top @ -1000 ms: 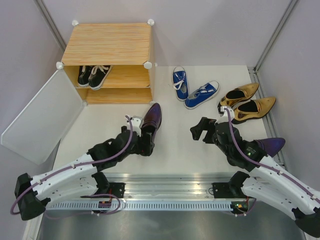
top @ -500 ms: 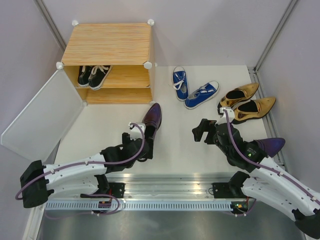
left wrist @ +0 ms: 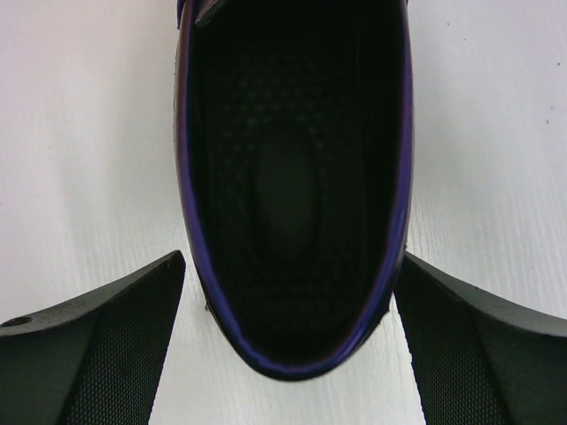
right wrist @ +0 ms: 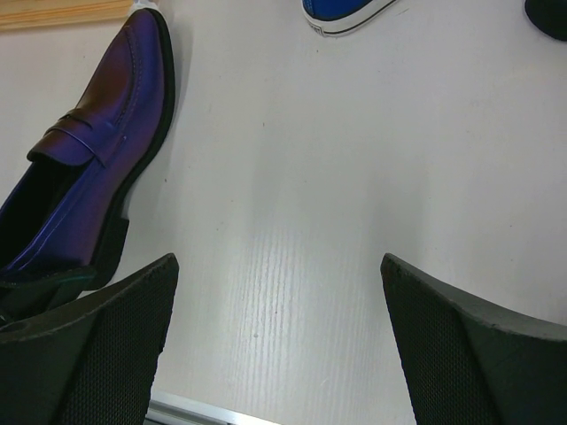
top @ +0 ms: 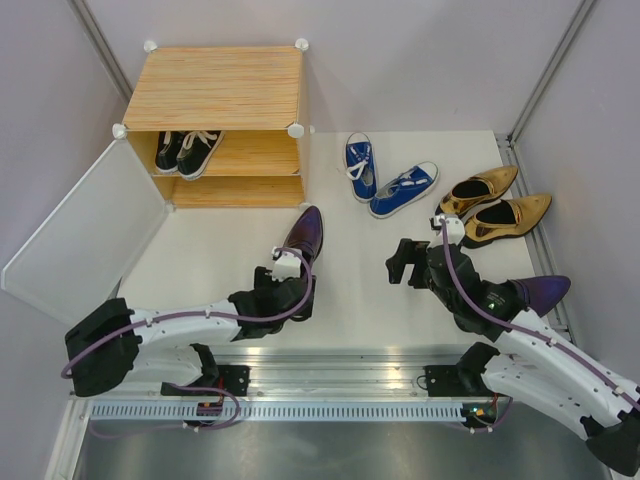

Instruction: Place and organize the shoes in the shoe cabinet

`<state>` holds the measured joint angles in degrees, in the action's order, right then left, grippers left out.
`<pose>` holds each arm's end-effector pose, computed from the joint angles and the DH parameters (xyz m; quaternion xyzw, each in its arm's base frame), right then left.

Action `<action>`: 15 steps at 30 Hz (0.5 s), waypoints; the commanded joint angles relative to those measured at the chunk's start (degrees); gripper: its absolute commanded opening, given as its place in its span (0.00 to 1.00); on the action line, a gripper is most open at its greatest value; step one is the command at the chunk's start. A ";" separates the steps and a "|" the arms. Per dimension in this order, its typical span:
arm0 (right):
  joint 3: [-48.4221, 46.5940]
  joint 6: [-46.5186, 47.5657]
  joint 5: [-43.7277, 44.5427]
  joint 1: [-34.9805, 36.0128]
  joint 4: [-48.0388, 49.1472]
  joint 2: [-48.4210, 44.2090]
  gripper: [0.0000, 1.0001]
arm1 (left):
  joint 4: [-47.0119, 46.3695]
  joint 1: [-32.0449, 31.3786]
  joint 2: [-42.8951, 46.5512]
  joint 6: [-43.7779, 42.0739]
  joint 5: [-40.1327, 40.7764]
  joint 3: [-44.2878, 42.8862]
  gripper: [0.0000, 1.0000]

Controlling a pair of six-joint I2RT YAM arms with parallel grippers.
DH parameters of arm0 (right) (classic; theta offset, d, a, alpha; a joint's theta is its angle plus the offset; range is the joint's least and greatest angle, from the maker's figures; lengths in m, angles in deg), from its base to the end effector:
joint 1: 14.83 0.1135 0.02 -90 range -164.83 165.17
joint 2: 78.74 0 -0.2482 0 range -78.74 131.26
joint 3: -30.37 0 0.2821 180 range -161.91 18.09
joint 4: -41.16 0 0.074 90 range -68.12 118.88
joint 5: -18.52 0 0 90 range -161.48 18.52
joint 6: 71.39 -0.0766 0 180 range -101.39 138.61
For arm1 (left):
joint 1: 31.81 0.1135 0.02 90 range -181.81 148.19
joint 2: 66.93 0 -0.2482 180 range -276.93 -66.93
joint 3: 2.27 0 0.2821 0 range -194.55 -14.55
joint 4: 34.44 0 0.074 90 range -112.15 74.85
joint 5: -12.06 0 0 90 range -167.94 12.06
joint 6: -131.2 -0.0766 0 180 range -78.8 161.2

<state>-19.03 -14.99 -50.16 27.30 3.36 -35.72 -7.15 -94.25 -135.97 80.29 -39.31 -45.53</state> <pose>0.1988 0.1423 0.2384 0.0265 0.8615 0.1677 0.4786 0.1653 -0.2134 0.1156 0.0785 0.8978 -0.0331 0.4321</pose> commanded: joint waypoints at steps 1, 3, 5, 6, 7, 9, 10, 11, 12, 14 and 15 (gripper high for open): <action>0.12 1.52 -0.40 -0.73 2.67 0.39 0.98 | -8.05 1.17 -1.01 -2.08 -1.10 1.45 0.99; 0.30 1.52 -0.93 -1.26 2.84 0.39 0.98 | -10.86 1.70 -1.89 -2.53 -2.59 2.15 0.99; 0.47 1.61 -1.19 -1.78 3.02 0.39 0.98 | -12.36 2.66 -3.38 -2.88 -4.95 2.42 0.99; 0.47 1.61 -1.46 -1.96 3.19 0.48 0.98 | -12.98 3.89 -3.91 -2.97 -5.67 2.68 0.99; 0.56 1.61 -1.46 -1.96 3.28 0.57 0.98 | -14.03 4.33 -4.70 -3.23 -6.20 2.68 0.99; 0.65 1.79 -1.89 -2.40 3.37 0.57 0.98 | -14.82 5.04 -6.45 -4.10 -7.08 2.68 0.99; 0.65 1.70 -1.90 -2.49 3.37 0.57 0.98 | -14.74 5.22 -6.90 -4.28 -7.43 2.59 0.99; 0.82 1.70 -1.98 -2.66 3.46 0.57 0.98 | -16.22 5.39 -7.25 -4.37 -7.43 2.51 0.99; 0.83 1.70 -2.07 -2.75 3.46 0.74 0.98 | -16.41 5.74 -8.12 -4.46 -7.43 2.59 0.99; 0.91 1.88 -2.25 -3.10 3.55 0.74 0.98 | -16.76 6.01 -8.83 -4.64 -7.43 2.51 0.99; 0.83 1.79 -2.42 -3.19 3.72 1.01 0.98 | -16.76 6.36 -9.10 -4.64 -7.34 2.77 0.99</action>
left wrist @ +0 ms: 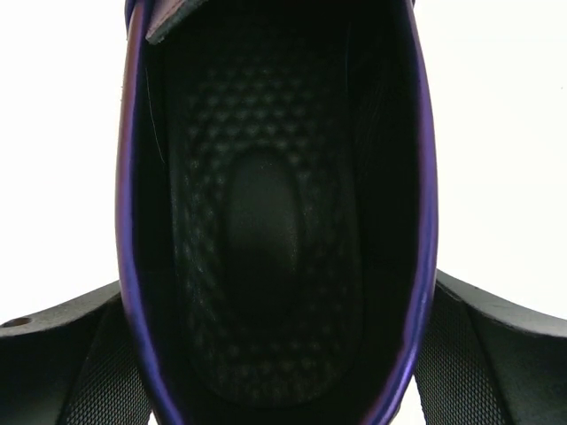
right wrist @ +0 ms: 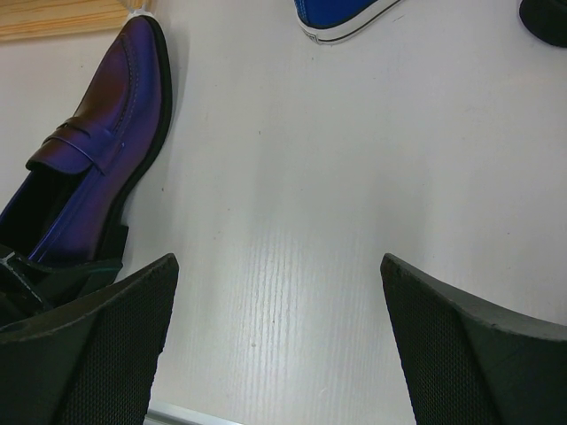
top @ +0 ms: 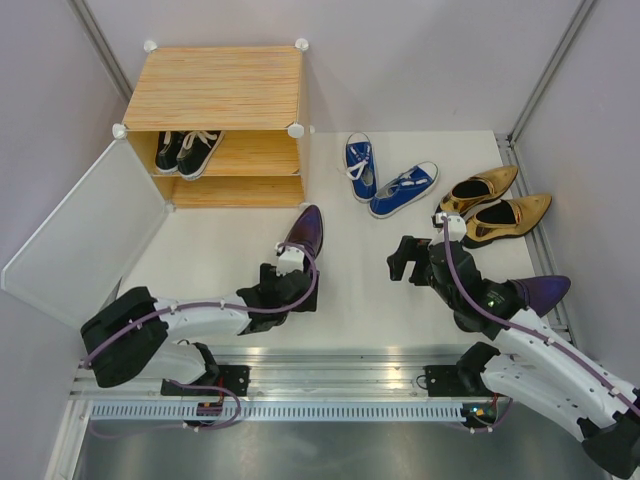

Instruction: Place and organize the shoes in the shoe cabinet

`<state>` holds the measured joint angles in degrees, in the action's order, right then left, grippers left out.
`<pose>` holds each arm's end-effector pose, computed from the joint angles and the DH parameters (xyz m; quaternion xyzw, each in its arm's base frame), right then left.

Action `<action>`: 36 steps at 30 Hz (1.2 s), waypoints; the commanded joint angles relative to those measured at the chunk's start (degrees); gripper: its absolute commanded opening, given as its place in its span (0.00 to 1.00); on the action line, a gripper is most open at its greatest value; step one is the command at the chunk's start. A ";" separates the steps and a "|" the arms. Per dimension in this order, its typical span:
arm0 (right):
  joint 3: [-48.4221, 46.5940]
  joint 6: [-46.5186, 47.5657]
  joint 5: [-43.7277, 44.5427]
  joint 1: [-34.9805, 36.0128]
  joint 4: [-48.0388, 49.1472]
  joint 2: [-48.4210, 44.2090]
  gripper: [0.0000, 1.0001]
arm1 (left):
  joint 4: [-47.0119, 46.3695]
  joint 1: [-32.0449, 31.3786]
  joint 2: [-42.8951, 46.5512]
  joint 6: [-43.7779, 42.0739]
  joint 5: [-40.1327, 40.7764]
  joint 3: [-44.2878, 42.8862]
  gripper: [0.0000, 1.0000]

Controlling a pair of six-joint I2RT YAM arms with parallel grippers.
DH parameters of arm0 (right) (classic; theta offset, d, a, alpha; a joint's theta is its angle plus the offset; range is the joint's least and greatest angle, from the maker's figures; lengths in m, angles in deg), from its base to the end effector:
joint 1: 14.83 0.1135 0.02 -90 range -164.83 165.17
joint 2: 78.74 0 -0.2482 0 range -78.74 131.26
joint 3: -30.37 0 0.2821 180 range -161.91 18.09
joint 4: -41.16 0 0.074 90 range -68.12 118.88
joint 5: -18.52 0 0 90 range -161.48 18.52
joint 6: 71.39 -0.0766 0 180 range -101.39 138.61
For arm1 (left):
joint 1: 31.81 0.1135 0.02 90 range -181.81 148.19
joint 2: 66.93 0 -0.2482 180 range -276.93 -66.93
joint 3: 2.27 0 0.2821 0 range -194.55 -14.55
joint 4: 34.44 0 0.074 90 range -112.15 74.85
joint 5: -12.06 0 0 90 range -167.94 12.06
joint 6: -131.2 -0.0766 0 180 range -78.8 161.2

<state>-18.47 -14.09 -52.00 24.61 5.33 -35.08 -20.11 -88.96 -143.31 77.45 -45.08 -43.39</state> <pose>0.2071 0.1373 0.2358 0.0333 0.8598 0.1685 0.4809 0.1877 -0.2140 0.0865 0.0672 0.9029 -0.0591 0.4204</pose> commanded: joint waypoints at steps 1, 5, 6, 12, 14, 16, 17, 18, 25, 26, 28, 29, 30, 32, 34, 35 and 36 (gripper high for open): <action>0.34 0.89 -0.68 -0.68 1.75 0.46 0.98 | -4.15 1.16 -2.02 -1.62 -1.49 0.71 0.98; 0.43 0.98 -1.20 -1.30 2.02 0.55 0.98 | -5.12 1.42 -2.98 -1.36 -0.87 1.07 0.93; 0.52 0.98 -1.29 -1.38 1.84 0.46 0.98 | -5.21 1.42 -3.33 -1.27 -0.78 0.98 0.91; 0.70 0.98 -1.38 -1.56 1.93 -0.24 0.98 | -5.91 1.60 -7.46 -0.74 -1.74 0.45 0.52; 0.78 0.98 -1.38 -1.56 1.84 -0.42 0.98 | -5.91 1.60 -9.22 -0.92 -3.41 0.19 0.40; 0.78 0.98 -1.47 -1.56 1.93 -0.59 0.98 | -5.65 1.60 -10.10 -0.57 -4.29 0.19 0.29; 0.87 1.07 -1.47 -1.65 1.93 -0.59 0.98 | -5.47 1.60 -10.37 -0.31 -4.99 0.10 0.14; 0.79 1.07 -1.55 -1.65 1.93 -0.68 0.98 | -5.12 1.60 -10.54 0.22 -5.17 0.10 0.04; 0.87 0.98 -2.00 -1.65 1.84 -1.29 0.98 | -1.09 1.60 -0.56 2.42 -4.39 1.50 0.02; 0.87 0.98 -2.17 -1.65 1.84 -1.47 0.98 | 0.14 1.60 1.30 2.68 -4.47 1.68 0.02; 0.87 0.98 -2.26 -1.56 1.75 -2.08 0.98 | 0.77 1.60 5.52 3.65 -4.91 2.56 0.02; 0.87 0.98 -2.43 -1.65 1.75 -2.35 0.98 | 0.94 1.60 9.54 4.00 -5.43 3.00 0.02; 0.96 0.98 -2.52 -1.65 1.67 -2.70 0.98 | 1.03 1.69 11.41 4.87 -5.70 3.96 0.02; 1.05 0.98 -2.61 -1.65 1.67 -2.96 0.98 | 1.12 1.69 16.75 6.02 -6.41 4.93 0.02; 0.96 0.89 -2.79 -1.56 1.67 -2.97 0.98 | 1.47 2.04 19.76 7.69 -6.67 6.42 0.02; 0.96 0.89 -2.87 -1.56 1.58 -2.97 0.98 | 1.65 2.04 22.39 8.30 -6.58 7.30 0.02; 0.87 0.89 -2.96 -1.65 1.67 -2.88 0.98 | 2.17 2.30 23.72 9.35 -6.50 7.74 0.02</action>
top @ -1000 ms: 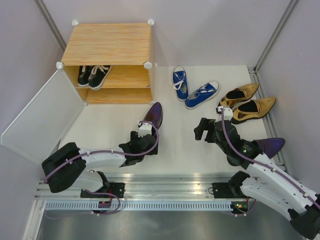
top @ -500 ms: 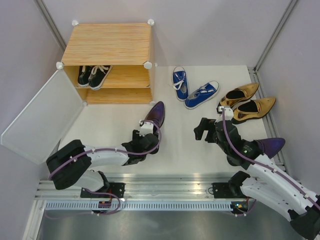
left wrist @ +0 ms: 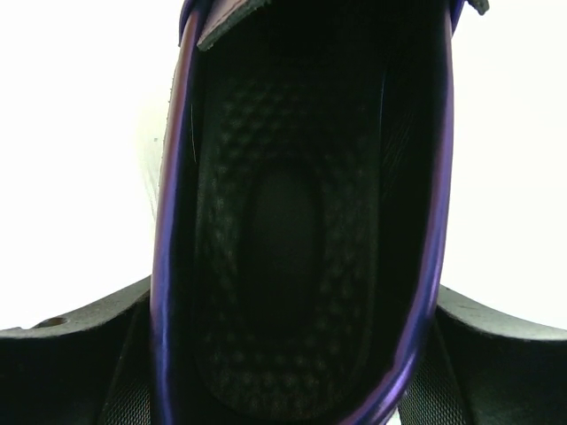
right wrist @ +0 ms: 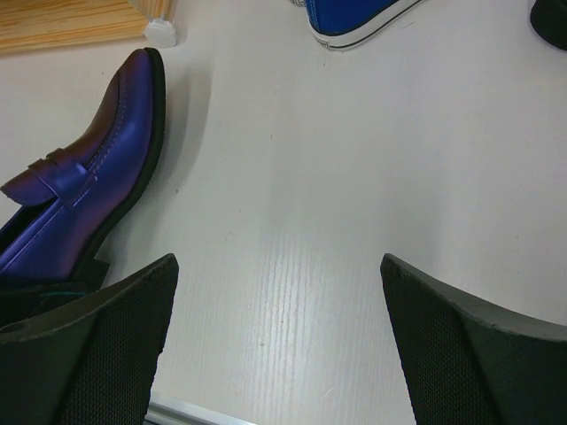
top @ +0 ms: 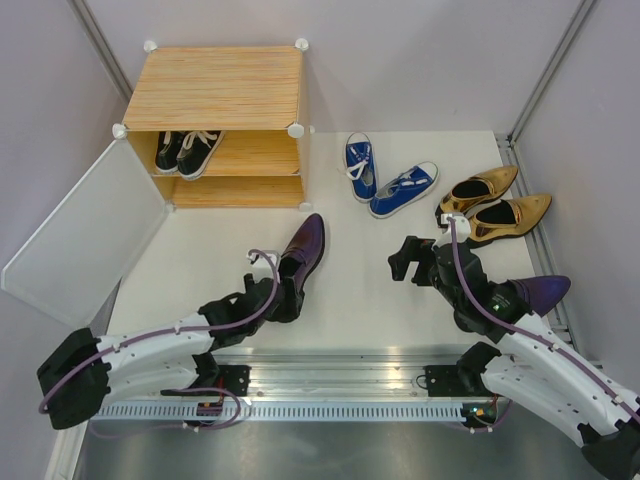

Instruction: Place and organize the shoes in the shoe cabinet

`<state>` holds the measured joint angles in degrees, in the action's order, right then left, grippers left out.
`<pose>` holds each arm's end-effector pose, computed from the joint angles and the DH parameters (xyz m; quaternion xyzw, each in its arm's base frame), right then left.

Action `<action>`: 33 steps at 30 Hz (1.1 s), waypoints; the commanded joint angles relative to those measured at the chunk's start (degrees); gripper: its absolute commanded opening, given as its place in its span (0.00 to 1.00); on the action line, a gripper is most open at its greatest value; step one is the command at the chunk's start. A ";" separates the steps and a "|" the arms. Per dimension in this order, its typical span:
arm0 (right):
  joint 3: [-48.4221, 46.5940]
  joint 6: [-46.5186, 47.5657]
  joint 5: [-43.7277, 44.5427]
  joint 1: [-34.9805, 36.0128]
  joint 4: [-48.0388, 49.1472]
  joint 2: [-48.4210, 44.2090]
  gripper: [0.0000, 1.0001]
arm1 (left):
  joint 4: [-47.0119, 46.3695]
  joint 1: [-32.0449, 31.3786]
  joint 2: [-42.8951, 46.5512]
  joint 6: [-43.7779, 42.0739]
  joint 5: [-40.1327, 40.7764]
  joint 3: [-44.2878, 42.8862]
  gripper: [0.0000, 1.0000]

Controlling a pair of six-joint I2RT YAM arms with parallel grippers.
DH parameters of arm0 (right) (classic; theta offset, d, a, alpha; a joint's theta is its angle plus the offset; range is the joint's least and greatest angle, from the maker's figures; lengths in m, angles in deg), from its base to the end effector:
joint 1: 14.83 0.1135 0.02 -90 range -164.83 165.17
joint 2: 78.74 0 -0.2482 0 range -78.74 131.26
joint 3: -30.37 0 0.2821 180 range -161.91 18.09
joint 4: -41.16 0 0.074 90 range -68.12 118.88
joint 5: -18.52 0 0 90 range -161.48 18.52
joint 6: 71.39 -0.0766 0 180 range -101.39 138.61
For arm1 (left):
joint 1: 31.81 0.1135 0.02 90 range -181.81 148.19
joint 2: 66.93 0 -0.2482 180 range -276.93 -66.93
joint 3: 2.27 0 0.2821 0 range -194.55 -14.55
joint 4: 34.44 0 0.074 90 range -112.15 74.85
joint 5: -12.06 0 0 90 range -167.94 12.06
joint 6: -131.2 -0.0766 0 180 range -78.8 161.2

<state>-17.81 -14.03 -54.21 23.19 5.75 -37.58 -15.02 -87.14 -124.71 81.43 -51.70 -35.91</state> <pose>0.2051 0.1315 0.2414 0.0370 0.8519 0.1876 0.4876 0.1692 -0.1851 0.1098 0.0289 0.8990 -0.1442 0.4125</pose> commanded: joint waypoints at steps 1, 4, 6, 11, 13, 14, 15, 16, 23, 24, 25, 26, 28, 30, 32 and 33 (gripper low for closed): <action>0.13 0.91 -0.84 -0.14 1.16 -0.39 0.98 | -2.48 0.57 7.31 6.08 -0.05 0.71 0.02; 0.22 0.83 -0.93 -0.23 1.25 -0.39 0.98 | -2.21 1.80 10.31 8.02 -1.97 2.03 0.02; 0.22 0.83 -0.93 -0.23 1.25 -0.39 0.98 | -2.13 2.24 13.46 9.16 -2.51 2.47 0.02; 0.39 0.83 -0.84 -0.23 1.34 -0.74 0.98 | 2.51 2.51 19.71 9.26 1.35 0.37 0.02; 0.39 0.83 -0.76 -0.23 1.34 -0.83 0.98 | 4.98 2.51 22.08 8.03 3.54 -1.39 0.02; 0.39 0.83 -0.75 -0.23 1.34 -0.83 0.98 | 7.25 2.51 22.70 6.63 4.16 -3.31 0.02; 0.48 0.91 -0.75 -0.23 1.34 -0.74 0.98 | 8.50 2.51 23.23 6.44 4.87 -4.29 0.02; 0.48 0.91 -0.67 -0.14 1.34 -0.74 0.98 | 9.73 2.42 24.02 6.27 5.83 -5.26 0.02; 0.48 0.91 -0.40 -0.23 1.43 -1.18 0.98 | 20.01 2.51 27.89 6.79 9.35 -12.72 0.02; 0.48 0.83 -0.32 -0.14 1.43 -1.26 0.98 | 22.63 2.51 28.24 6.71 9.88 -13.61 0.02; 0.57 0.83 -0.32 -0.23 1.43 -1.27 0.98 | 24.05 2.51 28.60 6.62 11.28 -14.49 0.02; 0.57 0.91 -0.32 -0.23 1.43 -1.35 0.98 | 25.20 2.51 28.77 5.75 12.07 -16.41 0.02; 0.48 0.91 -0.23 -0.23 1.52 -1.18 0.98 | 28.79 2.51 28.69 4.86 14.44 -18.44 0.02; 0.48 0.91 -0.32 -0.14 1.78 -1.00 0.98 | 30.99 2.51 27.73 3.37 16.20 -21.25 0.02; 0.48 0.92 -0.23 -0.14 1.87 -1.00 0.98 | 32.67 2.51 26.76 1.71 18.93 -23.88 0.02; 0.48 1.00 -0.23 -0.31 1.95 -1.00 0.98 | 32.94 2.51 25.80 -0.39 19.81 -24.86 0.02</action>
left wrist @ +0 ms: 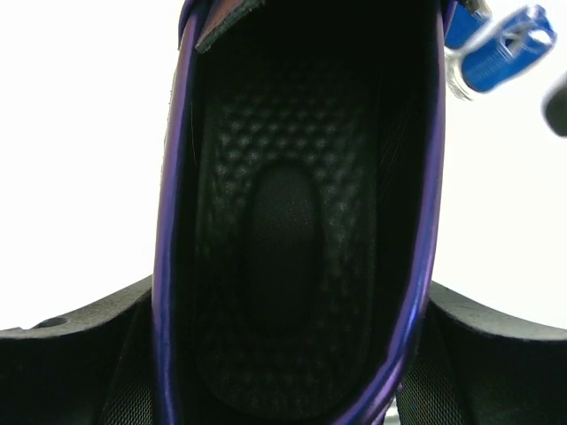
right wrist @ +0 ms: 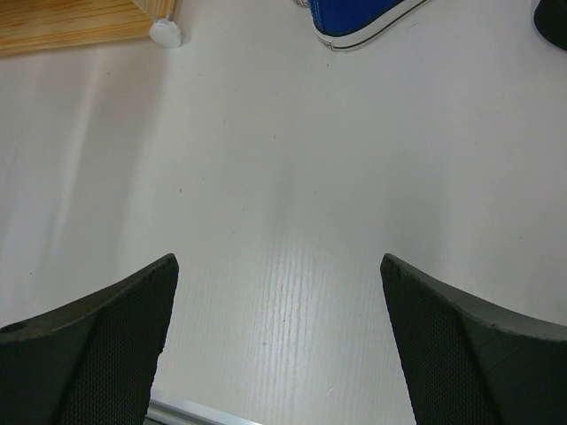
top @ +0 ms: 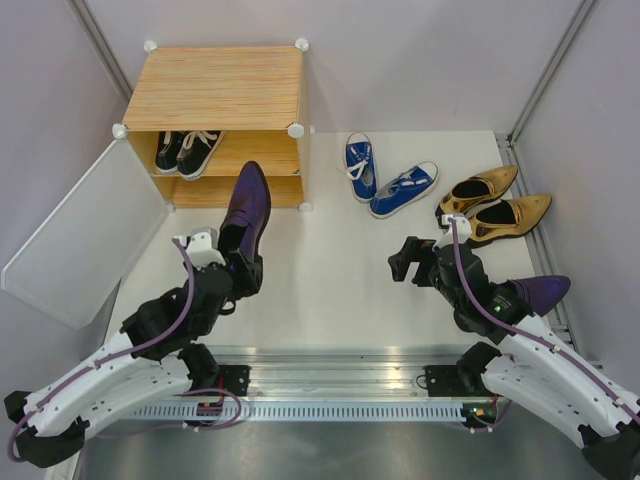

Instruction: Place and organize the shoes in the shoe cabinet

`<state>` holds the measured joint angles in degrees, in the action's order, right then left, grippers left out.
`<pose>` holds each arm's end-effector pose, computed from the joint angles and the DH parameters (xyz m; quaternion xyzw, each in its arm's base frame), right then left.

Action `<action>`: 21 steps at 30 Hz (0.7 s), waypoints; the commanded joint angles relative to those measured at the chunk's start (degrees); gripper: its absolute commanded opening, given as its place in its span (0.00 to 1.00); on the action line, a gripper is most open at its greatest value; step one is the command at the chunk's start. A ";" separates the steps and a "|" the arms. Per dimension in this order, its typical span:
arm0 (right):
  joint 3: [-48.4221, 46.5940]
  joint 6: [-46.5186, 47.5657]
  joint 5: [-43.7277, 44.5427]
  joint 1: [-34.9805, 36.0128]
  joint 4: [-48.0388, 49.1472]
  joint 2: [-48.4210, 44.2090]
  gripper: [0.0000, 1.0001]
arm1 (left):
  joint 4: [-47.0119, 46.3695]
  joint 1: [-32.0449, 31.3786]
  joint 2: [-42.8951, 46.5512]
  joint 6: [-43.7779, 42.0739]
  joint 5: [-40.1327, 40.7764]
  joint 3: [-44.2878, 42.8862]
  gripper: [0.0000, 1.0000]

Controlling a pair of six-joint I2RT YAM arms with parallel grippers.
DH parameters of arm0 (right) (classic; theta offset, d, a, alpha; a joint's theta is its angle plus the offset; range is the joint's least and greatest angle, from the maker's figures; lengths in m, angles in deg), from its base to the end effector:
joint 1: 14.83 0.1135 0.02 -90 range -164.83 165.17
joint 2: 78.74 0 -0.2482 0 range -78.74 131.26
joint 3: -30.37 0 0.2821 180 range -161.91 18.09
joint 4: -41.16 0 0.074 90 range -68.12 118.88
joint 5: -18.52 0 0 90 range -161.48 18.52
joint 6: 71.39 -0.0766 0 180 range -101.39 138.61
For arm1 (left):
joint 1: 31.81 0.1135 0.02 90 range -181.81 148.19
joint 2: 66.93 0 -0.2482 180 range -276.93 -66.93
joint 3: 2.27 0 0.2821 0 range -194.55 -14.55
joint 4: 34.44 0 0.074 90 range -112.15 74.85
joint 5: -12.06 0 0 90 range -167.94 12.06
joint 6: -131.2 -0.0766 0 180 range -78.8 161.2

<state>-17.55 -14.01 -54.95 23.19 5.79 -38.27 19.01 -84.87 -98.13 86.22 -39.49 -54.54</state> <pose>0.2034 0.1314 0.2421 0.0341 0.8505 0.1945 0.4876 0.1487 -0.1185 0.2717 -0.1003 0.8364 -0.1545 0.5162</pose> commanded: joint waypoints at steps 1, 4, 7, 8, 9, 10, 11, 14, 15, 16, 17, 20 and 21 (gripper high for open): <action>0.22 0.98 0.52 -0.23 2.00 -0.30 0.98 | -0.74 0.32 -2.53 -6.33 9.60 -7.11 0.02; 0.22 0.98 0.60 -0.23 2.26 -0.13 0.98 | -0.91 1.02 -7.71 -12.04 11.99 -10.28 0.02; 0.22 1.07 0.60 -0.32 2.44 0.05 0.98 | -5.99 5.58 -10.54 -19.07 6.23 -12.13 0.02; 0.22 1.16 0.60 -0.23 2.52 0.14 0.98 | -7.84 9.69 -11.59 -21.96 3.84 -12.04 0.02; 0.22 1.07 0.78 -0.40 2.53 -0.04 0.98 | -11.42 11.82 -12.30 -23.20 1.38 -12.04 0.02; 0.30 1.07 0.69 -0.40 2.53 -0.13 0.98 | -13.03 13.75 -12.83 -24.26 -3.08 -12.13 0.02; 0.31 1.07 0.78 -0.49 2.53 -0.30 0.98 | -14.78 16.82 -14.31 -26.19 -4.78 -12.31 0.02; 0.57 1.16 0.87 -0.58 2.61 -0.57 0.98 | -19.53 20.96 -18.09 -29.35 -9.18 -14.06 0.02; 0.57 1.07 0.87 -0.58 2.61 -0.57 0.98 | -21.03 22.02 -19.15 -29.89 -10.23 -14.85 0.02; 0.48 1.07 1.04 -0.58 2.61 -0.48 0.98 | -22.17 22.99 -20.47 -30.77 -12.94 -16.07 0.02; 0.48 1.16 1.13 -0.67 2.70 -0.48 0.98 | -23.05 24.48 -21.17 -32.17 -13.75 -16.61 0.02; 0.57 1.16 1.39 -0.75 2.70 -0.65 0.98 | -25.52 27.82 -24.51 -34.38 -17.00 -19.42 0.02; 0.57 1.07 1.39 -0.75 2.70 -0.74 0.98 | -25.52 28.79 -26.44 -34.81 -17.62 -20.30 0.02</action>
<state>-17.22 -13.88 -54.84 22.75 6.27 -38.23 6.45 -58.73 -123.12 57.15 -52.91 -68.22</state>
